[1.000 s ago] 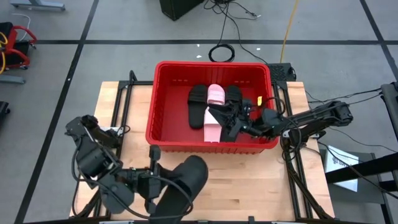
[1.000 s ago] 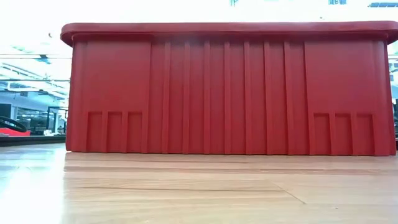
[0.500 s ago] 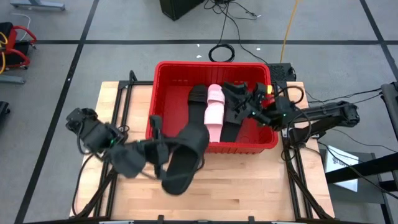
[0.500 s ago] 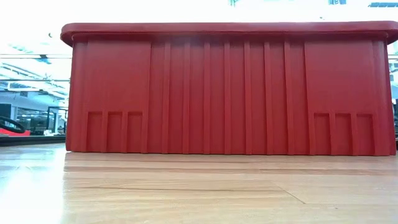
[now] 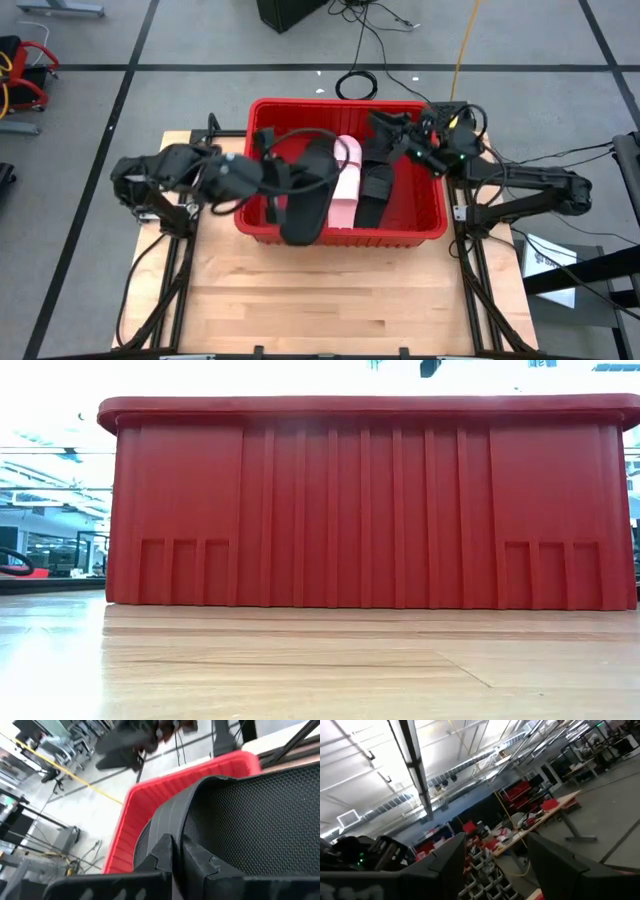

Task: Pick and place slides into bin
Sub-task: Put the black slide into the red bin

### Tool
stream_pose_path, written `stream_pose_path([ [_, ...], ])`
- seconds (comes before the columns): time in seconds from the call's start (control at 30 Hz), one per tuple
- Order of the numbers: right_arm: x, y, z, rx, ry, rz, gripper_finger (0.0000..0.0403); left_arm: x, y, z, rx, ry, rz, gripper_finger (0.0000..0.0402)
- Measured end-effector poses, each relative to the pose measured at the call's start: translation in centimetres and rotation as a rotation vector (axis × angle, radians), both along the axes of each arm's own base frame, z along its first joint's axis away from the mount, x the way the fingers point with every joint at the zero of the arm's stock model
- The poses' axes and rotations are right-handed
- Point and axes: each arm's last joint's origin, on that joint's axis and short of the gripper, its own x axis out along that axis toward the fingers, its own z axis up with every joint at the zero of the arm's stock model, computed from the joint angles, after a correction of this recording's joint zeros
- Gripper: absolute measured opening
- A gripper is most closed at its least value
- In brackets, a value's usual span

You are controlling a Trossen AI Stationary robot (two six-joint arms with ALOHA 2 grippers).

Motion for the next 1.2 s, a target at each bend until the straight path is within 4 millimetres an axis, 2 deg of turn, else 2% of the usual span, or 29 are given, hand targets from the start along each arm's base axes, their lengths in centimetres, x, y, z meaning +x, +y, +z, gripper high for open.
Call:
stream_pose_path([
  [0.3,-1.7,-3.1,0.5,-0.031,-0.005,0.024,0.0201,2.1,4.7,-2.4,-0.021,0.098,0.025,0.0005],
  [0.5,-2.1,-4.4,0.2,0.007,-0.002,0.059,0.0201,3.9,6.3,-5.8,-0.066,0.168,0.019,0.0018],
  [0.67,-2.3,-4.8,0.1,0.026,0.001,0.051,0.0201,4.9,7.1,-8.4,-0.042,0.233,-0.015,0.0004],
  [0.9,-2.3,-4.8,0.1,0.058,-0.016,0.061,0.0201,5.3,9.0,-12.7,-0.104,0.336,-0.04,0.0021],
  [1.07,-2.3,-4.8,0.1,0.081,-0.028,0.069,0.0201,5.2,10.5,-14.5,-0.093,0.332,-0.032,0.0012],
  [1.2,-2.2,-4.8,0.1,0.096,-0.036,0.077,0.0201,4.8,11.6,-14.9,-0.103,0.248,-0.05,0.0005],
])
